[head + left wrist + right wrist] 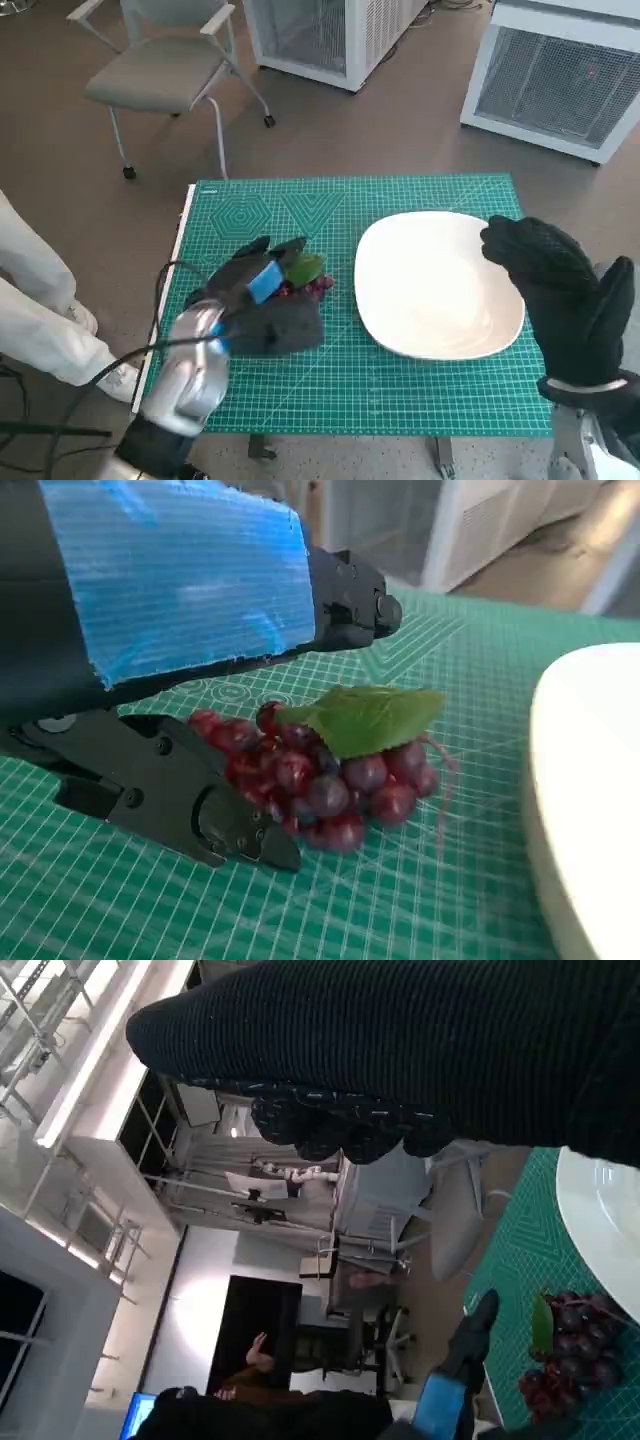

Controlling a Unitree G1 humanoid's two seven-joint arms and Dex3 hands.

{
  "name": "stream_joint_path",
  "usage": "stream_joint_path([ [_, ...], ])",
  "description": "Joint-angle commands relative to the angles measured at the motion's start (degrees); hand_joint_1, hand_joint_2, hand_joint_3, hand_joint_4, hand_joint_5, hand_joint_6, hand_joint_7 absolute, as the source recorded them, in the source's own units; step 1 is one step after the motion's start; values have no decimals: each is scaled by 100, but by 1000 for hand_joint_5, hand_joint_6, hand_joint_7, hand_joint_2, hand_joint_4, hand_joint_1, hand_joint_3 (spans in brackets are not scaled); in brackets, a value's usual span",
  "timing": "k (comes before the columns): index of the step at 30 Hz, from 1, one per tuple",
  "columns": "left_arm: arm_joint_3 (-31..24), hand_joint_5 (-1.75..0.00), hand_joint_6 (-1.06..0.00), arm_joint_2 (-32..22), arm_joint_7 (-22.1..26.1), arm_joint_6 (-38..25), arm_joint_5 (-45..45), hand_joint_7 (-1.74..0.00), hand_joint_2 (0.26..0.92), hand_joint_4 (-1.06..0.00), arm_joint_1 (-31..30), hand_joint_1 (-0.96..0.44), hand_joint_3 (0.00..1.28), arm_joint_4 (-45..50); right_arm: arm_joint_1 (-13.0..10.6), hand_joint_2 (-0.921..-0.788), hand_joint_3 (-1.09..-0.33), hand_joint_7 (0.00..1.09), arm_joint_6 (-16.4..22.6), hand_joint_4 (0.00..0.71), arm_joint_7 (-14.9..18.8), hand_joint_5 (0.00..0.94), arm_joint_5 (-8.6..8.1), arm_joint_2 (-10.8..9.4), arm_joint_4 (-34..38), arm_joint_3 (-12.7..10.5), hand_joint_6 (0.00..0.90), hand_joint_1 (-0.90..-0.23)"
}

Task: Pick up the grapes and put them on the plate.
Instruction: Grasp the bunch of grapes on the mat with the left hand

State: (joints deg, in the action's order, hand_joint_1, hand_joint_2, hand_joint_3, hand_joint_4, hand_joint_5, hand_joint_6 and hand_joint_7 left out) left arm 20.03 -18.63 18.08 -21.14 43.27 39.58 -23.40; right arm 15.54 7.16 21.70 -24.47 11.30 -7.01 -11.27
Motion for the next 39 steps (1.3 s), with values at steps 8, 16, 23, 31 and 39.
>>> stream_joint_path([
  [8, 489, 0, -184, 476, -578, 201, 7, 0, 754, -25, 1190, -241, 1, -2299, -94, -921, -620, 1064, -45, 361, 28, 903, 27, 18, 65, 14, 180, -355],
  [16, 685, -1, -178, 660, -600, 401, -105, 0, 756, -24, 1580, -232, 1, -3235, -106, -921, -620, 1064, -28, 361, 33, 903, 36, 28, 46, 14, 181, -355],
  [23, 743, -8, -177, 665, -519, 600, -218, 0, 759, -44, 1699, -213, 2, -3610, -118, -921, -620, 1065, -9, 361, 51, 904, 24, 40, 57, -9, 181, -355],
  [31, 752, -8, -195, 645, -425, 720, -323, -7, 766, -54, 1795, -193, 4, -3854, -116, -921, -621, 1067, -13, 359, 34, 904, 32, 40, 60, -23, 179, -355],
  [39, 687, -6, -229, 633, -509, 773, -478, -17, 796, -59, 1807, -146, 14, -3910, -93, -921, -622, 1068, -13, 358, 7, 905, 59, 19, 72, -1, 178, -355],
])
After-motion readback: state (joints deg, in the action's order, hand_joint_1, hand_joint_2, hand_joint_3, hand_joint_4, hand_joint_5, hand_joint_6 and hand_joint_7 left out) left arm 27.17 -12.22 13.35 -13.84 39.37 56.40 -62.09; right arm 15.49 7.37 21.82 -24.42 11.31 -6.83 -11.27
